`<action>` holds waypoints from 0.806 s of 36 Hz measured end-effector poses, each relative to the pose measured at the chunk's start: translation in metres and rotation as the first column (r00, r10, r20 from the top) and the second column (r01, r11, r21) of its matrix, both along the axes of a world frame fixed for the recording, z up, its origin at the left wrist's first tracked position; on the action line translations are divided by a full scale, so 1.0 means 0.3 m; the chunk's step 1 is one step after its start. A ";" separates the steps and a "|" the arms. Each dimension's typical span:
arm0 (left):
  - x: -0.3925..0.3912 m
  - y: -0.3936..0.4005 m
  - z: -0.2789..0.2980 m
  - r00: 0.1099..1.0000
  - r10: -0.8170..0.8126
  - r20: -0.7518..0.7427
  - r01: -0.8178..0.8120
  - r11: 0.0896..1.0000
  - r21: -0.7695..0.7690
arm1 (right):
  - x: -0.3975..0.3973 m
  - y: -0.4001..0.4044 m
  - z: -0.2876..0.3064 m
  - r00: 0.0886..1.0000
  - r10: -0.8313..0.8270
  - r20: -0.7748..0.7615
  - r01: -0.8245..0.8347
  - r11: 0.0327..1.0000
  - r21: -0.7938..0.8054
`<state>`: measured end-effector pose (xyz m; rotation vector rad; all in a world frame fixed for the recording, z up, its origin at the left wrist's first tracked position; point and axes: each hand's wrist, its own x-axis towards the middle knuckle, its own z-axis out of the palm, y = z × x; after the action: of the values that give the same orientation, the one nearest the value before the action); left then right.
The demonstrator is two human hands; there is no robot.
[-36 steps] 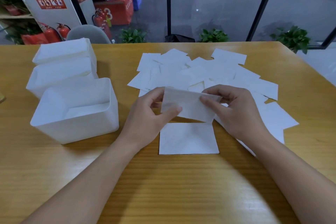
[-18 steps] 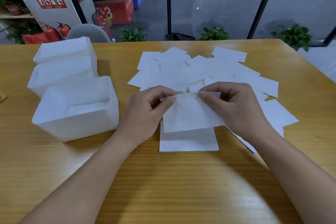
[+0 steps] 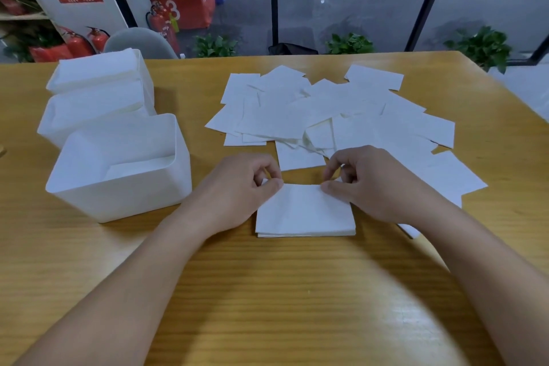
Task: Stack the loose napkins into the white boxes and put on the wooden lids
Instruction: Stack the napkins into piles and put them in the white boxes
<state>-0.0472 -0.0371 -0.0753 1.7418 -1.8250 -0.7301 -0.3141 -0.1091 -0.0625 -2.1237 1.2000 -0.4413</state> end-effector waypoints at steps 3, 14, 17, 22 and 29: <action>-0.009 0.003 -0.004 0.999 0.013 0.032 -0.013 1.000 -0.018 | 0.002 -0.001 -0.003 1.000 -0.004 -0.028 0.003 1.000 -0.027; -0.013 0.005 -0.002 0.995 0.040 0.094 -0.031 0.996 -0.089 | 0.039 -0.006 -0.028 0.999 -0.006 -0.036 -0.005 0.956 -0.293; -0.018 0.002 -0.004 0.996 0.052 0.071 -0.044 0.994 -0.102 | 0.086 -0.020 -0.067 0.999 0.002 -0.045 -0.018 0.931 -0.364; -0.017 -0.006 -0.015 0.994 0.100 0.040 -0.093 0.986 -0.136 | 0.139 -0.057 -0.091 0.996 -0.018 -0.089 -0.023 0.901 -0.433; -0.007 -0.019 -0.034 0.994 0.106 -0.005 -0.105 0.981 -0.160 | 0.123 -0.063 -0.083 0.983 0.078 -0.168 -0.144 0.892 -0.429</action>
<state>-0.0494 -0.0428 -0.0856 1.7204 -1.7281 -0.5228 -0.2772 -0.1279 -0.0875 -2.6395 1.1282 -0.5541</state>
